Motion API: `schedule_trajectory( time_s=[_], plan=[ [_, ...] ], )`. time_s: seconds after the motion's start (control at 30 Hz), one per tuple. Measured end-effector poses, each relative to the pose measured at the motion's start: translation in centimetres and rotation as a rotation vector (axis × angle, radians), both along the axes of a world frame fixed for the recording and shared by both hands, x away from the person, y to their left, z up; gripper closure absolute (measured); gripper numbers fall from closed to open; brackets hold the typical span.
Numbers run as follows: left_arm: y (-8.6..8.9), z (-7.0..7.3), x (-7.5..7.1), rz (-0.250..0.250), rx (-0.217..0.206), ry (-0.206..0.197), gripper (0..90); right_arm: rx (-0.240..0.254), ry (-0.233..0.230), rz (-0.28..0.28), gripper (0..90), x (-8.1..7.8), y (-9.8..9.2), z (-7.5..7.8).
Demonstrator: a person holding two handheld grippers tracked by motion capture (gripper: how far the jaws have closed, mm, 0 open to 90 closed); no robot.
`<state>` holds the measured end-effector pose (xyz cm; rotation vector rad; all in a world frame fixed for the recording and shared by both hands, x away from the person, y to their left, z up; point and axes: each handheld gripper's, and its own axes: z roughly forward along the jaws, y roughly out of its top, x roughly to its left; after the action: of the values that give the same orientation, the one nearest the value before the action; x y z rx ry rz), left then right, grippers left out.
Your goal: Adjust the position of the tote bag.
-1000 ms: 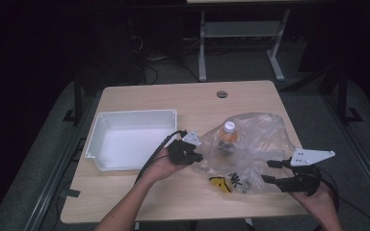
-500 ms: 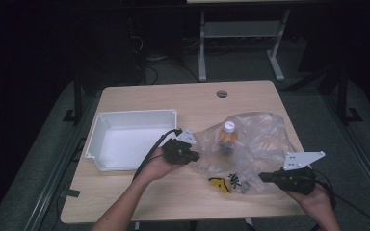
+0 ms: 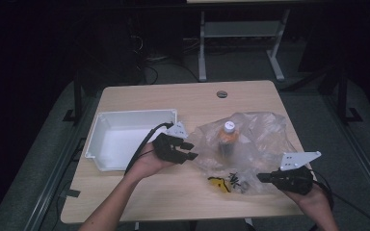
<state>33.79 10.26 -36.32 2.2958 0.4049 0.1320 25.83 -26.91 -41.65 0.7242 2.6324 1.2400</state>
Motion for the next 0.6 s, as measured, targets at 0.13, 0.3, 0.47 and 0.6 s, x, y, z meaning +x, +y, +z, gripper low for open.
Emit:
schedule_trajectory(
  time_s=[0.13,0.3,0.47,0.6],
  plan=[
    [-1.3,1.5,-0.1,-0.029,-0.007,-0.015,52.6,0.001,0.000,0.002,89.7,0.0,0.0,0.0],
    [-3.2,3.1,0.1,-0.042,-0.042,-0.021,41.6,0.005,0.000,0.003,89.7,0.1,0.0,0.0],
    [-5.3,3.8,0.8,-0.045,-0.015,-0.029,35.8,0.011,-0.003,0.006,89.7,0.1,-0.1,0.1],
    [-6.7,3.2,1.6,-0.029,0.034,-0.025,32.9,0.017,-0.008,0.004,89.7,0.1,-0.2,0.2]
  ],
)
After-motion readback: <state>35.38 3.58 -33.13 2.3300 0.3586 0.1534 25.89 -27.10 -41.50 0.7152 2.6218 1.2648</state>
